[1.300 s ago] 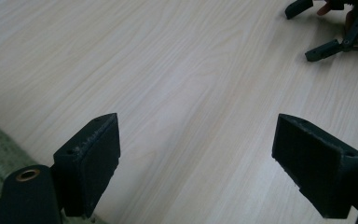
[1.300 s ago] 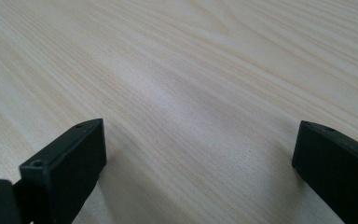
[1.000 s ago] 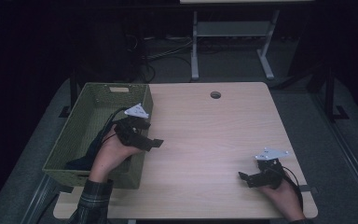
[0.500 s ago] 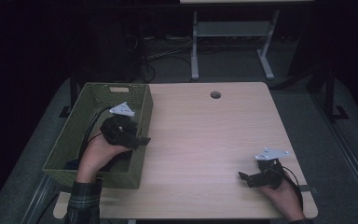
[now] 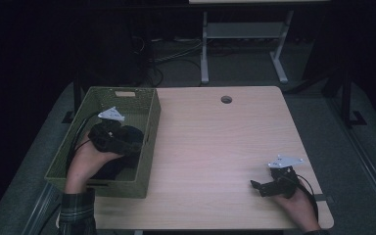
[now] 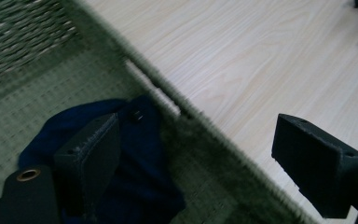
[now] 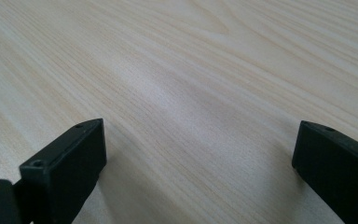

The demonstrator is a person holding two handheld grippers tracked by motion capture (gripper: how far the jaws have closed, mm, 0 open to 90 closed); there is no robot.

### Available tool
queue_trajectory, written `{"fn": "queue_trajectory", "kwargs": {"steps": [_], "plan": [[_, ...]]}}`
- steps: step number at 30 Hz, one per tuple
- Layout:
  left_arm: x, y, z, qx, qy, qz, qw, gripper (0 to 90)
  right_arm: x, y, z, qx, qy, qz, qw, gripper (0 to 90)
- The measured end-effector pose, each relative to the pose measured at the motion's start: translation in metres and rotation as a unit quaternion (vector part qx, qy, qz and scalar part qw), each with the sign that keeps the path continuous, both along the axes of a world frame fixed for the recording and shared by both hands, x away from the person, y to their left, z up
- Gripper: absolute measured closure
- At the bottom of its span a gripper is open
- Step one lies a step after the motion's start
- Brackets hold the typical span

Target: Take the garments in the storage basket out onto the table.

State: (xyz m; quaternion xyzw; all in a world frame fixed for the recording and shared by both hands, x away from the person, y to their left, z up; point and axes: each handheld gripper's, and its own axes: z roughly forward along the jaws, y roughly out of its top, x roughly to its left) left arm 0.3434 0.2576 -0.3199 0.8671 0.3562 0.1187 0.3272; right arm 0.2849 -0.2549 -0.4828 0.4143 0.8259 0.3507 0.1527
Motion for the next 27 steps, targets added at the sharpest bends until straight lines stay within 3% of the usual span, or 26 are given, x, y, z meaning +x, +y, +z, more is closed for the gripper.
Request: {"fn": "queue_trajectory", "kwargs": {"steps": [15, 23, 27], "plan": [[-0.007, 0.037, 0.003, 0.008, 0.01, 0.045, 0.9989, 19.5, 0.0, 0.0, 0.0, 0.001, 0.001, 0.0, 1.0, 2.5], [-0.008, 0.049, -0.003, 0.037, 0.023, 0.071, 0.9965, 19.4, 0.0, 0.0, 0.0, 0.0, 0.0, 0.0, 1.0, 2.5], [-0.007, 0.054, -0.007, 0.046, 0.036, 0.072, 0.9957, 18.9, 0.0, 0.0, 0.0, 0.0, 0.0, 0.0, 1.0, 2.5]]}}
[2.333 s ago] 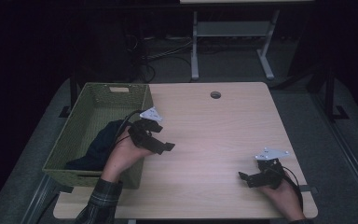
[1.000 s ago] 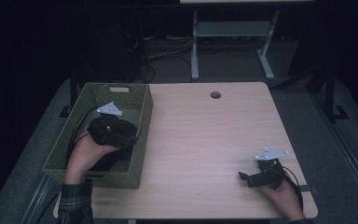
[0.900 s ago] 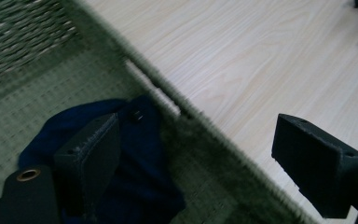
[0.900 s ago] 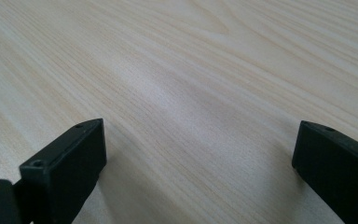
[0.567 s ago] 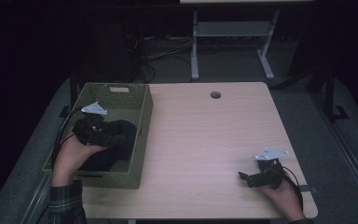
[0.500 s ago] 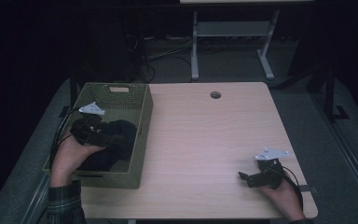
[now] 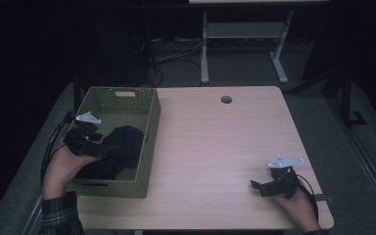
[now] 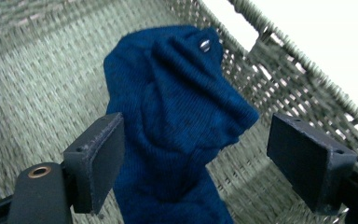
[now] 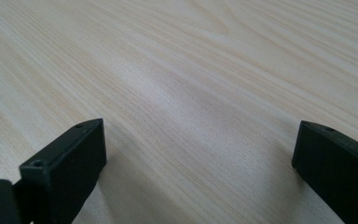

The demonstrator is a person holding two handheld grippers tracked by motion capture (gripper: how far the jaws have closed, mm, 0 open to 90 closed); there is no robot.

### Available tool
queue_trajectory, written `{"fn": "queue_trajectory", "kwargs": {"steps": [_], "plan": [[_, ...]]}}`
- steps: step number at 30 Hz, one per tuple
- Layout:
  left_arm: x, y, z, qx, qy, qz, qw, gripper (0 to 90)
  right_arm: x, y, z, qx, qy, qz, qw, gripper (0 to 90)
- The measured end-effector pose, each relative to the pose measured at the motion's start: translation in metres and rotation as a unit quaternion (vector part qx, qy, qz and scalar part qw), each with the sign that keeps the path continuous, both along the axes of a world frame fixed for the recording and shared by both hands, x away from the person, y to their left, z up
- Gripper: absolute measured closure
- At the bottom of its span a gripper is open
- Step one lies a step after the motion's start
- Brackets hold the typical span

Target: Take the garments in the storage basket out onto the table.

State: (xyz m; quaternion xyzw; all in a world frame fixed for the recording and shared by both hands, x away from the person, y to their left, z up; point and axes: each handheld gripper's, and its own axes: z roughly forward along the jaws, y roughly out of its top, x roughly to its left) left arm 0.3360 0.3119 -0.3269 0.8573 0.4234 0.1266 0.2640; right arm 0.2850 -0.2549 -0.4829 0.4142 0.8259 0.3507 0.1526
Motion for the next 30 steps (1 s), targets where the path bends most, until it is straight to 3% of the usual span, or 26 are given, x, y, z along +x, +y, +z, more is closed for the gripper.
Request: {"fn": "queue_trajectory", "kwargs": {"steps": [13, 17, 30], "plan": [[0.006, 0.006, -0.015, 0.028, 0.038, 0.02, 0.9987, 17.3, 0.0, 0.0, 0.0, -0.001, 0.0, 0.0, 1.0, 2.5], [0.008, 0.003, -0.023, 0.05, 0.057, 0.018, 0.997, 17.2, 0.0, 0.0, 0.0, -0.001, 0.0, 0.0, 1.0, 2.5], [0.014, -0.004, -0.038, 0.081, 0.086, 0.015, 0.9928, 17.5, 0.0, 0.0, 0.0, -0.001, 0.0, -0.001, 1.0, 2.5]]}}
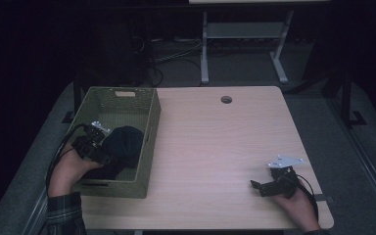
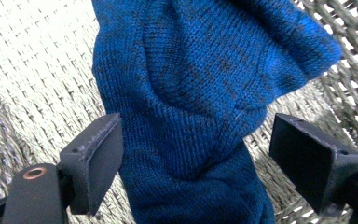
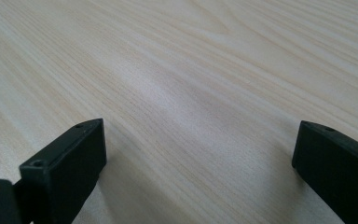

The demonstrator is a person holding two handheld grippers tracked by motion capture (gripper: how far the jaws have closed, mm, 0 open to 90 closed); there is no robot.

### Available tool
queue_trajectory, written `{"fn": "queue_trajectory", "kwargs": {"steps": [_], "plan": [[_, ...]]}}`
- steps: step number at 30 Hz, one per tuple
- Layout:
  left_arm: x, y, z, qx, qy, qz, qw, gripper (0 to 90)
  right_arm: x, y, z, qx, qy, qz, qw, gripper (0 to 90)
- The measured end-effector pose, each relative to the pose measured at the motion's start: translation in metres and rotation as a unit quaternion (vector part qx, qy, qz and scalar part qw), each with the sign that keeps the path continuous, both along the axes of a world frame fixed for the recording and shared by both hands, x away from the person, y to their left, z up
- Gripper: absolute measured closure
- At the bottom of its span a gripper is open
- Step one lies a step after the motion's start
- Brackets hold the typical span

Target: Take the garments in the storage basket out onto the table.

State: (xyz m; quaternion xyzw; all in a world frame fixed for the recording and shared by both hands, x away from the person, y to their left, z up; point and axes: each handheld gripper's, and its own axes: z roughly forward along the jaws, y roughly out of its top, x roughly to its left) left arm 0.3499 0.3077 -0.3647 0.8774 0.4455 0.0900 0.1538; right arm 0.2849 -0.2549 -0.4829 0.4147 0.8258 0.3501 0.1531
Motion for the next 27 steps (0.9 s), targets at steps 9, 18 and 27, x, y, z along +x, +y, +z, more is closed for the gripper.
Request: {"fn": "queue_trajectory", "kwargs": {"steps": [9, 18, 27], "plan": [[0.011, -0.002, -0.017, 0.019, 0.024, 0.001, 0.9995, 23.2, 0.0, 0.0, 0.0, 0.0, 0.0, 0.001, 1.0, 2.5], [0.014, 0.004, -0.021, 0.018, 0.027, 0.002, 0.9995, 42.1, 0.0, 0.0, 0.0, 0.0, 0.0, 0.001, 1.0, 2.5], [0.016, 0.009, -0.02, 0.001, 0.028, 0.007, 0.9996, 66.7, 0.0, 0.0, 0.0, 0.001, 0.0, 0.001, 1.0, 2.6]]}}
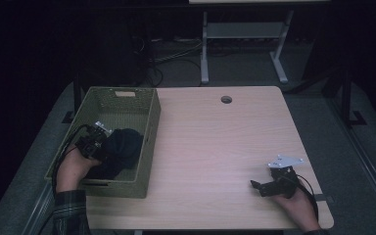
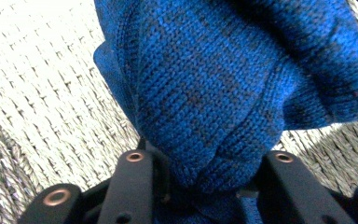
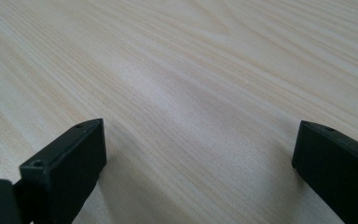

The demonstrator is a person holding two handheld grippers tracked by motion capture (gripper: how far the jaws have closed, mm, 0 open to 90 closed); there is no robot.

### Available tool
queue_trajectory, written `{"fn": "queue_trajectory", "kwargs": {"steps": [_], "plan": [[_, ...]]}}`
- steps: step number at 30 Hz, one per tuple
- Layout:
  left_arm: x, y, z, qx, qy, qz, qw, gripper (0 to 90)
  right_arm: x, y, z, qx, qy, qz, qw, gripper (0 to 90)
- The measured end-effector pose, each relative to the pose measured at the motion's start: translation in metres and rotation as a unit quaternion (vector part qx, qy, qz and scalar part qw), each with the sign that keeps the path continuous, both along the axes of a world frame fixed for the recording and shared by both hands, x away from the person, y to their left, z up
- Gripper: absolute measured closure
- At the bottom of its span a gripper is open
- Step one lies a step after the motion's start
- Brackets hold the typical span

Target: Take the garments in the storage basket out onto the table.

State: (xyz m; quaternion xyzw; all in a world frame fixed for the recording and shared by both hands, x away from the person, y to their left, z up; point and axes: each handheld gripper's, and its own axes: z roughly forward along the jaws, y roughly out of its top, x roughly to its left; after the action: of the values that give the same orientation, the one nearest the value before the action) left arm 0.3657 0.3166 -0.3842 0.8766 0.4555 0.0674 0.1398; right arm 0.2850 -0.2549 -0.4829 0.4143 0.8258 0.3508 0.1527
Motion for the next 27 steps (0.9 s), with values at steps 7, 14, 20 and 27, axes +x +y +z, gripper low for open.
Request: {"fn": "queue_trajectory", "kwargs": {"steps": [7, 14, 20, 27], "plan": [[0.0, 0.009, 0.007, -0.025, -0.004, 0.005, 0.9997, 68.9, 0.0, 0.0, 0.0, 0.0, 0.0, -0.001, 1.0, 2.6], [0.002, 0.016, 0.016, -0.045, -0.003, 0.002, 0.999, 68.9, 0.0, 0.0, 0.0, 0.0, 0.002, -0.001, 1.0, 2.6], [0.0, 0.018, 0.031, -0.054, -0.006, 0.0, 0.9985, 68.8, 0.0, 0.0, 0.0, 0.0, 0.002, -0.001, 1.0, 2.6], [-0.002, 0.02, 0.046, -0.067, -0.01, -0.002, 0.9977, 68.9, 0.0, 0.0, 0.0, 0.0, 0.001, -0.001, 1.0, 2.5]]}}
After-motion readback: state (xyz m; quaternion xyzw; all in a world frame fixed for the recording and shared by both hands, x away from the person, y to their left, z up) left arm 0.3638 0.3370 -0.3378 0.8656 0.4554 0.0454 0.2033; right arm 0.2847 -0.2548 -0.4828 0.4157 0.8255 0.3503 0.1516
